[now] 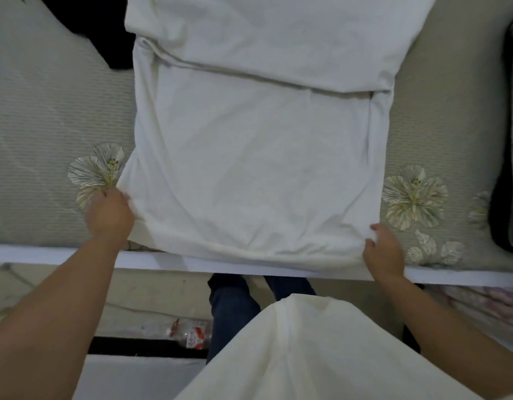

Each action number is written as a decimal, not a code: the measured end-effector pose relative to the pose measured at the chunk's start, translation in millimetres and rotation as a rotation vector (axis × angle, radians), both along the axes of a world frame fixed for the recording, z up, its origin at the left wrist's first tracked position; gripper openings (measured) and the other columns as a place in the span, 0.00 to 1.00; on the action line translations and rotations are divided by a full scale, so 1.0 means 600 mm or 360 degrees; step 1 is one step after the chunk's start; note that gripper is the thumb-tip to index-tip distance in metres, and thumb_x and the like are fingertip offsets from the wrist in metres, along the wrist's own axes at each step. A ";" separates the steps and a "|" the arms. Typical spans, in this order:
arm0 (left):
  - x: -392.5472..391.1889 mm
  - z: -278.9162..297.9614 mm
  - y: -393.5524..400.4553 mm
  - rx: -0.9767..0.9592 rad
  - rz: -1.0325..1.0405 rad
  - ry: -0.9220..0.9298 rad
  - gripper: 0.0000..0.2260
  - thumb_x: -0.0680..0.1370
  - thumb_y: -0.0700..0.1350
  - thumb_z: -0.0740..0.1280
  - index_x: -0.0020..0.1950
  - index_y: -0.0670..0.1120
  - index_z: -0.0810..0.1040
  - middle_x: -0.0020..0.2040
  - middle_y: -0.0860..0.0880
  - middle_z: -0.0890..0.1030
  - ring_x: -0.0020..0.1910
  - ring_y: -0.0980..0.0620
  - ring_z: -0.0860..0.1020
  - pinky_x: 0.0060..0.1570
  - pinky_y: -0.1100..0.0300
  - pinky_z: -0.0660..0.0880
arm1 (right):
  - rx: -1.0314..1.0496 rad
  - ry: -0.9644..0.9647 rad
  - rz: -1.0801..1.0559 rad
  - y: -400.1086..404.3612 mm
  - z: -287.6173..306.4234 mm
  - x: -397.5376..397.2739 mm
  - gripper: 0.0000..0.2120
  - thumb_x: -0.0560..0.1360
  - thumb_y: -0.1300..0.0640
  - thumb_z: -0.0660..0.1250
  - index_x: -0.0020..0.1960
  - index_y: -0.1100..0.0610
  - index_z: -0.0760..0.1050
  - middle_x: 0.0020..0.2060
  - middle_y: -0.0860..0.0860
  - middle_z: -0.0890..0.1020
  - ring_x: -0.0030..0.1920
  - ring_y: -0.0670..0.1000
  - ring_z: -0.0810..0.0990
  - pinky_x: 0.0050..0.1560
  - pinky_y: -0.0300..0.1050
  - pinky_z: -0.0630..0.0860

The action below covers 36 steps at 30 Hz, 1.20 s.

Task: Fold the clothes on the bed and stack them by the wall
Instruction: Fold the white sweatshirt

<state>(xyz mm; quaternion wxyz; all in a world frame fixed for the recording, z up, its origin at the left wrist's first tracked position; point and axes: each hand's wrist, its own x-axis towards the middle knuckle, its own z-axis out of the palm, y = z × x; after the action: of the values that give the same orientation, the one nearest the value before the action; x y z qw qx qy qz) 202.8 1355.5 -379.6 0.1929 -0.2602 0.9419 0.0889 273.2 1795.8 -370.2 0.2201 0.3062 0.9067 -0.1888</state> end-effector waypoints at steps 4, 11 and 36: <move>0.030 -0.003 -0.037 0.0032 -0.0015 -0.0081 0.12 0.77 0.31 0.57 0.59 0.26 0.66 0.59 0.26 0.67 0.56 0.29 0.69 0.55 0.38 0.66 | 0.0125 0.0114 -0.0026 0.039 0.012 0.019 0.17 0.75 0.72 0.56 0.64 0.71 0.68 0.61 0.68 0.72 0.63 0.65 0.69 0.63 0.50 0.63; 0.101 -0.007 -0.031 -0.0093 -0.0039 -0.0073 0.13 0.76 0.32 0.58 0.59 0.30 0.68 0.61 0.29 0.67 0.58 0.32 0.68 0.56 0.41 0.65 | 0.0444 -0.0006 0.0097 -0.011 -0.011 0.058 0.22 0.72 0.71 0.58 0.65 0.70 0.64 0.62 0.73 0.66 0.62 0.70 0.66 0.61 0.60 0.64; 0.145 -0.077 0.063 -0.0078 -0.1966 0.0476 0.21 0.65 0.37 0.54 0.57 0.37 0.69 0.49 0.39 0.82 0.51 0.41 0.80 0.45 0.54 0.65 | 0.0794 0.0778 0.1871 -0.083 -0.119 0.095 0.18 0.72 0.68 0.57 0.61 0.63 0.67 0.54 0.63 0.80 0.53 0.62 0.81 0.46 0.64 0.76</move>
<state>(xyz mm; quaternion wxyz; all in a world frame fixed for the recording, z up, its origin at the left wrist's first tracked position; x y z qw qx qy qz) 289.8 1393.1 -425.7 0.0689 0.3419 0.9369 -0.0250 330.0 1746.3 -441.4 -0.0021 -0.2469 0.9624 0.1130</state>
